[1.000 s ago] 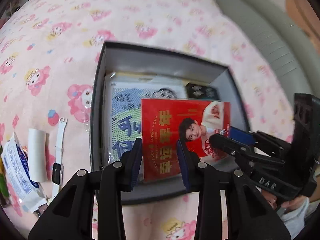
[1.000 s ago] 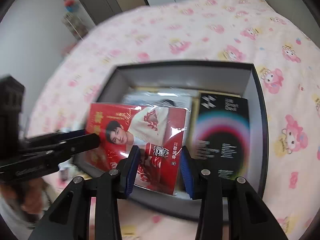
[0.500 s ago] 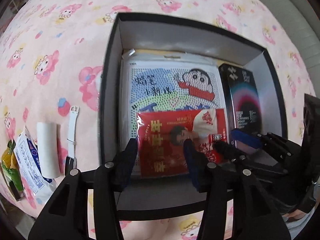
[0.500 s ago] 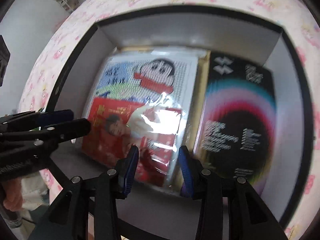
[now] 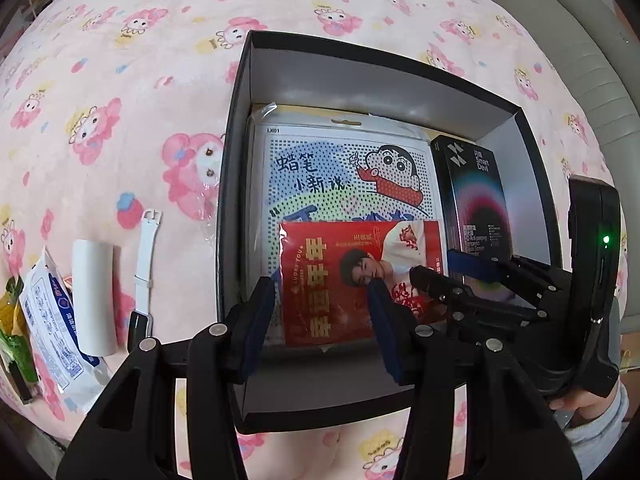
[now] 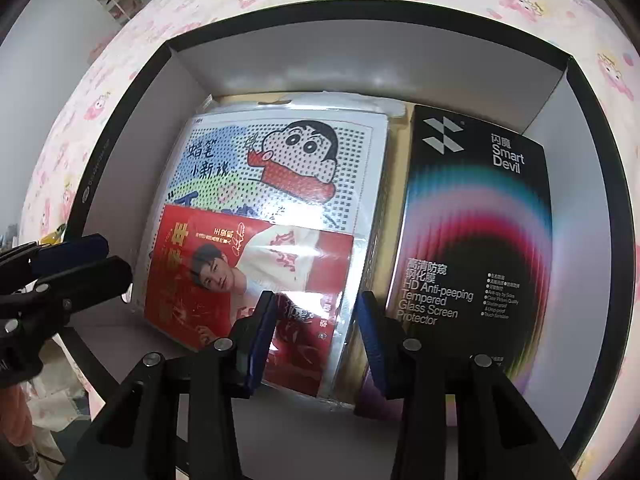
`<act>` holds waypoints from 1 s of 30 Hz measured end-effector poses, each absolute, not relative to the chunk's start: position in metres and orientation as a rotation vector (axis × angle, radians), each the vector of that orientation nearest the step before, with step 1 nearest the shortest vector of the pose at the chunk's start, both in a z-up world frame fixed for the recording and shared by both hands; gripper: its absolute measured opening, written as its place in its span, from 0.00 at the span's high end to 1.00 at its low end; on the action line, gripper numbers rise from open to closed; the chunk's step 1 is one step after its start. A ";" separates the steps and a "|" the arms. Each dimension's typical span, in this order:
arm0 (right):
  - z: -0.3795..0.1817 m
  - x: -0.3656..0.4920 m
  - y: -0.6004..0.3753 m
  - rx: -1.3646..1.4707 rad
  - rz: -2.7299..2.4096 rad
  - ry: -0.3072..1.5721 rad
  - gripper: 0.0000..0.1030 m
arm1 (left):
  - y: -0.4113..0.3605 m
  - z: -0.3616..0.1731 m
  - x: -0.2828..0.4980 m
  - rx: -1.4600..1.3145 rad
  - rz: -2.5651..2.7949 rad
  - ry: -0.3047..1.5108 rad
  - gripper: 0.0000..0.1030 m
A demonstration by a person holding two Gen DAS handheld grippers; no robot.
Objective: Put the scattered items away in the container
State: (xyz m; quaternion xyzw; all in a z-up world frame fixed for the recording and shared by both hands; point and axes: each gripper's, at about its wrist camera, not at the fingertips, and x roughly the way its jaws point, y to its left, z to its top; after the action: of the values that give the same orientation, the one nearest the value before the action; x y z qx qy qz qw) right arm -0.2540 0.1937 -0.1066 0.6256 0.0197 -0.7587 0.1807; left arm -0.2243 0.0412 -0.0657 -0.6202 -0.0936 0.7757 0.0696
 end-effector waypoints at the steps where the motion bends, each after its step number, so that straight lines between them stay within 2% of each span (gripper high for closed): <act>1: -0.106 -0.253 0.192 1.773 -2.138 0.062 0.62 | 0.041 -0.065 -0.225 -1.865 2.336 -0.282 0.52; 5: -0.105 -0.252 0.191 1.774 -2.114 0.020 0.57 | 0.040 -0.064 -0.226 -1.857 2.339 -0.290 0.52; 13: -0.096 -0.246 0.204 1.748 -2.121 -0.025 0.57 | 0.035 -0.060 -0.224 -1.795 2.327 -0.289 0.53; 23: -0.047 -0.225 0.250 1.616 -2.359 -0.023 0.59 | 0.108 -0.077 -0.231 -1.786 2.162 -0.052 0.53; 30: -0.050 -0.230 0.261 1.607 -2.414 -0.022 0.58 | 0.135 -0.107 -0.233 -1.944 2.142 0.197 0.53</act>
State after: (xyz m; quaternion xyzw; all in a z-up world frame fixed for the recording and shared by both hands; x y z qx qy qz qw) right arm -0.2301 0.2613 -0.0500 0.5502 -0.0074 -0.8263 0.1205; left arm -0.2335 0.1350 -0.1066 -0.6656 0.0676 0.7334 0.1206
